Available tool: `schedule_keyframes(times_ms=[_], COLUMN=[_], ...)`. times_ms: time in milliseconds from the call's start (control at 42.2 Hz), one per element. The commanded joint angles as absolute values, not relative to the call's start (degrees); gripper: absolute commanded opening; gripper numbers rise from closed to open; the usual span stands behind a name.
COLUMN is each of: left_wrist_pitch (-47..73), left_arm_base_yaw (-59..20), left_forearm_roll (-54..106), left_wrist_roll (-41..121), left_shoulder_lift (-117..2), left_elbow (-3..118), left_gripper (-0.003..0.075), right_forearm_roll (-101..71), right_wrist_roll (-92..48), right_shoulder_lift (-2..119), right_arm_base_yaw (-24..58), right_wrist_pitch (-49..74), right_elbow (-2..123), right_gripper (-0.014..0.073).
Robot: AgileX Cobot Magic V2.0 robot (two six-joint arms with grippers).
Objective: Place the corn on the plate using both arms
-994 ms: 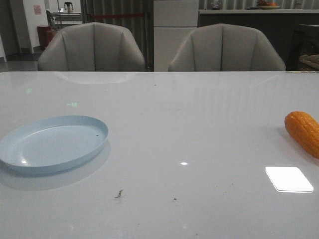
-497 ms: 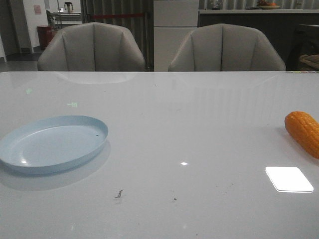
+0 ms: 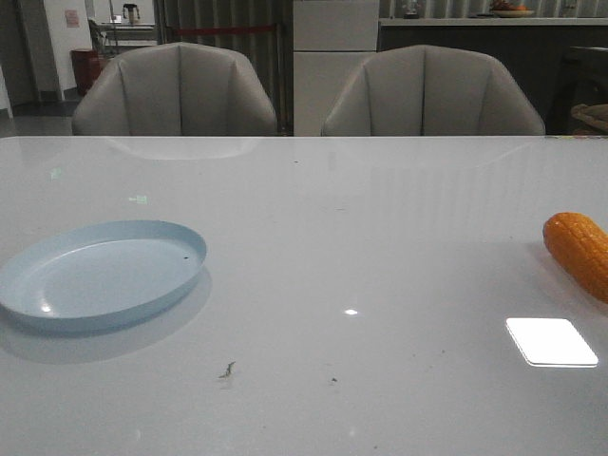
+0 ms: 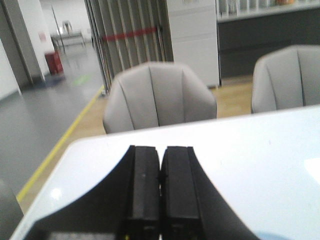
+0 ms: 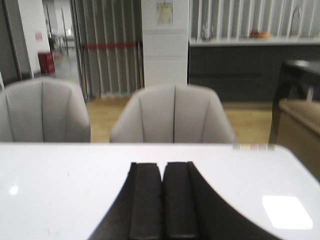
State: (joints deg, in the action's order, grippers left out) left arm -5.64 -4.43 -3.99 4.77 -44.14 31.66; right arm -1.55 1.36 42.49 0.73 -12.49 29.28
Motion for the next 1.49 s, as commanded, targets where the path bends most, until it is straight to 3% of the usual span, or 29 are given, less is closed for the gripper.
schedule_keyframes(times_ms=[0,213,473,1089,1183,1278,1349,1420,1467], left_wrist_pitch=[-12.2,-11.7,-13.8,-15.1,-14.9,-14.4,-13.2,-11.1,-10.6], left_arm_base_yaw=[-4.7,-4.7,-4.7,-4.7,-4.7,-4.7,-4.7,-4.7,-4.7], left_forearm_roll=[-4.0,-4.0,-3.7,-1.1,0.0,0.0,0.0,0.0,0.0], left_wrist_roll=[4.5,4.5,4.5,4.5,4.5,4.5,4.5,4.5,4.5], left_shoulder_lift=[-49.5,-60.5,-64.7,-66.0,-66.3,-67.0,-67.8,-68.8,-69.2], left_elbow=[33.7,33.7,33.7,33.7,33.7,33.7,33.7,33.7,33.7], left_gripper=[0.0094,0.0094,0.0094,0.0094,0.0099,0.0143,0.0227,0.0361,0.0461], right_forearm_roll=[-1.0,-1.0,-1.1,-1.5,-1.9,-1.9,-1.9,-1.9,-1.9], right_wrist_roll=[1.2,1.2,1.2,1.2,1.2,1.2,1.2,1.2,1.2], right_shoulder_lift=[46.4,55.4,63.2,65.1,66.8,69.0,70.4,71.1,71.3], right_arm_base_yaw=[0.4,0.4,0.4,0.4,0.4,0.4,0.4,0.4,0.4], right_wrist_pitch=[-17.5,-17.8,-17.7,-17.5,-17.6,-17.6,-18.1,-18.5,-18.5], right_elbow=[31.4,31.3,31.3,31.1,31.1,31.1,31.1,31.1,31.1], right_gripper=[0.0019,0.0019,0.0019,0.0022,0.0092,0.0265,0.0426,0.0510,0.0520])
